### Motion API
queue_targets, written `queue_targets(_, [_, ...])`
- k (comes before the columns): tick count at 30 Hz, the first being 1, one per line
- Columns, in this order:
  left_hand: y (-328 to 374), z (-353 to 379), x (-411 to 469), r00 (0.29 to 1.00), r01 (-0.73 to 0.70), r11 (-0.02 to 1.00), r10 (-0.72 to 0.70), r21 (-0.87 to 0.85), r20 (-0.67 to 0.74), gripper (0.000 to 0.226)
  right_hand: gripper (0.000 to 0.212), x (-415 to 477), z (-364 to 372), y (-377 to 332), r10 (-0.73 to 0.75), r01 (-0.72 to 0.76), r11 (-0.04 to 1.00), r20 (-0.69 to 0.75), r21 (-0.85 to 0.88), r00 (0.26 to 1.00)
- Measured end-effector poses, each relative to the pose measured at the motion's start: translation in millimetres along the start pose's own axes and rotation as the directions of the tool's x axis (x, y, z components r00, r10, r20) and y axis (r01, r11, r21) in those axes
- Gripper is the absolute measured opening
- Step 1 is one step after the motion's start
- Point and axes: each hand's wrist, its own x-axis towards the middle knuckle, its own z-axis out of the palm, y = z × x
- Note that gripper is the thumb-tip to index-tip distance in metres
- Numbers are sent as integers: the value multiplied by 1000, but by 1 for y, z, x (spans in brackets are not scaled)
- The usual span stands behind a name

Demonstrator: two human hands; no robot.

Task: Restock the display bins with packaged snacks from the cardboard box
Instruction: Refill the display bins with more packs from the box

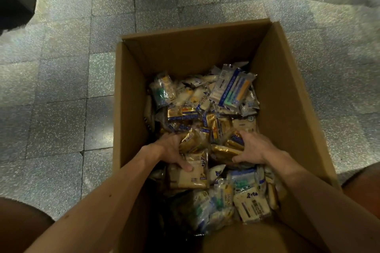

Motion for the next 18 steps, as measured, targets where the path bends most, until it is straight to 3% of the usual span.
queue_targets(2, [0, 5, -11, 995, -17, 996, 25, -83, 98, 117, 97, -8, -3, -1, 34, -34, 998, -8, 50, 999])
queue_targets(4, [2, 14, -21, 994, -20, 997, 29, -80, 108, 119, 101, -17, -6, -5, 66, -63, 989, -26, 132, 997])
queue_targets(8, [9, 18, -40, 996, -86, 992, 88, -96, 9, 89, 100, -45, -11, -15, 132, -114, 962, -58, 249, 990])
queue_targets(12, [13, 1, -61, 982, -186, 979, 181, -82, -58, 74, 71, -88, -22, -24, 195, -153, 914, -79, 376, 978])
queue_targets(15, [20, -20, -95, 961, -275, 959, 271, -73, -61, 61, 67, -130, -30, -32, 229, -150, 866, -112, 476, 967])
queue_targets(18, [25, -45, -149, 931, -361, 932, 359, -37, -63, 55, 41, -184, -42, -51, 250, -141, 833, -136, 535, 959])
